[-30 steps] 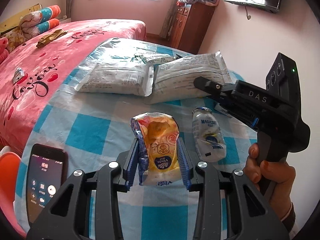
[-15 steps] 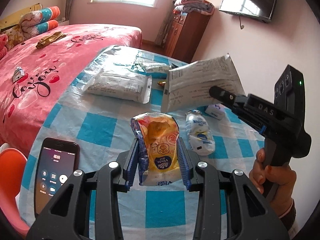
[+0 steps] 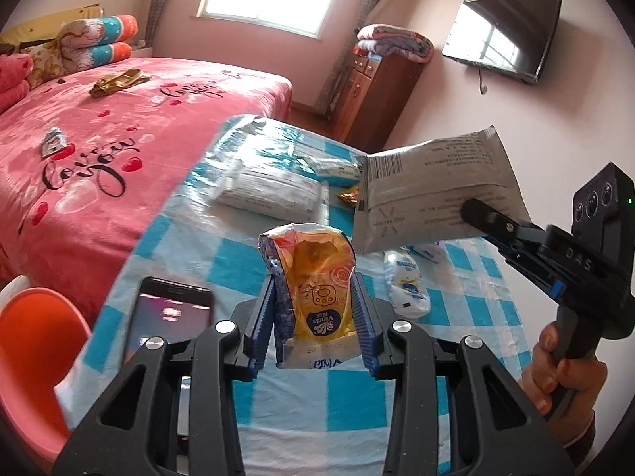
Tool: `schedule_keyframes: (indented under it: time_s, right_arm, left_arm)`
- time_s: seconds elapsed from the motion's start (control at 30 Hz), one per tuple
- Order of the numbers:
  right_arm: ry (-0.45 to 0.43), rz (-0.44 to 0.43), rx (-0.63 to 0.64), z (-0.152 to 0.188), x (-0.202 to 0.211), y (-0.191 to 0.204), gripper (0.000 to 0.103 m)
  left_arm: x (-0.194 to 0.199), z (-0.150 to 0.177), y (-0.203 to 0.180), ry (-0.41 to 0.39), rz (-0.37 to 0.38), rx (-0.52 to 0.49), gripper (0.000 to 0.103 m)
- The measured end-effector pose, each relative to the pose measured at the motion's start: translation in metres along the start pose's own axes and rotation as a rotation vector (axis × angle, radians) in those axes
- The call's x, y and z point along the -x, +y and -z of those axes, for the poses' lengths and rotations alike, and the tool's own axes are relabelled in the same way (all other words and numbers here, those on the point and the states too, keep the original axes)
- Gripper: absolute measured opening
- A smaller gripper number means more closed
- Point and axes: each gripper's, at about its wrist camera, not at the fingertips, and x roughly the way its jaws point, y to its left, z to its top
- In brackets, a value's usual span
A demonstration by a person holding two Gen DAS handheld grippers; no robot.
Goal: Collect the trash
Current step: 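Drop the snack bag from the left tool into the bucket while the right tool drops the packet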
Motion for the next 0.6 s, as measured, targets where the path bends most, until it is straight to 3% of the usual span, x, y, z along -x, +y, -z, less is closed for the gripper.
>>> schedule_keyframes:
  time_s: [0.2, 0.6]
  right_arm:
    - [0.088, -0.098, 0.079, 0.009, -0.029, 0.058, 0.012]
    - [0.281, -0.254, 0.299, 0.046, -0.102, 0.185, 0.012]
  left_arm:
    - [0.033, 0.002, 0.039, -0.051, -0.057, 0.045, 0.039]
    - [0.096, 0.03, 0.153, -0.101, -0.275, 0.22, 0.039]
